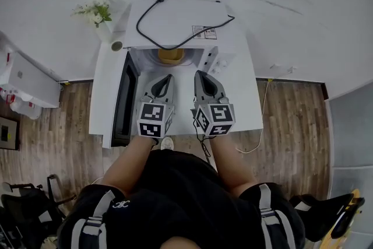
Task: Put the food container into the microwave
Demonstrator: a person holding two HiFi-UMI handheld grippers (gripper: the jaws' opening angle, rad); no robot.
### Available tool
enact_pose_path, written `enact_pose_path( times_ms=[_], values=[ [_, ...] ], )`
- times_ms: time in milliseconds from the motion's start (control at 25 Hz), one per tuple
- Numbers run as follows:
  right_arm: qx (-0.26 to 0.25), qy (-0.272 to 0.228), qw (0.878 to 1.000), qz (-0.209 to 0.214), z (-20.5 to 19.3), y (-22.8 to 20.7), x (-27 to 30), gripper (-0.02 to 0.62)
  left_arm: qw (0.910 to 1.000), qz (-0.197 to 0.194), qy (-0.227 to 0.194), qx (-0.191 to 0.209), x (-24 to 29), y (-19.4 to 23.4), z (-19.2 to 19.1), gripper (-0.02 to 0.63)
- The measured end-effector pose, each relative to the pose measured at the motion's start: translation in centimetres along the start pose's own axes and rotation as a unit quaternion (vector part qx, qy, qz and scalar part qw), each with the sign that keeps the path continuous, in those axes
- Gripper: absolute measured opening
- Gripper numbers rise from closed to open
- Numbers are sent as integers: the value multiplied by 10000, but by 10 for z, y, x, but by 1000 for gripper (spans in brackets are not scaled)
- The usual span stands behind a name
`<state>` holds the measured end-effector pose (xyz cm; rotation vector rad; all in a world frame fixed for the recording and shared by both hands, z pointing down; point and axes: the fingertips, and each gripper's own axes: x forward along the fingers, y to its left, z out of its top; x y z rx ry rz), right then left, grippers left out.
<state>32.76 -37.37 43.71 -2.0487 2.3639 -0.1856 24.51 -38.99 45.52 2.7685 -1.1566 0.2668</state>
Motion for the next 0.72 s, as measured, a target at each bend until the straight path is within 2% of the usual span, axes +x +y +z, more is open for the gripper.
enact_pose_path(
  times_ms=[200, 720],
  values=[
    [-11, -29, 9999, -116, 4, -6, 2, -2, 10000, 8, -50, 15, 0, 1, 4, 9],
    [142, 98, 9998, -108, -7, -10, 12, -3, 10000, -4, 9, 41, 8, 7, 2, 9]
  ],
)
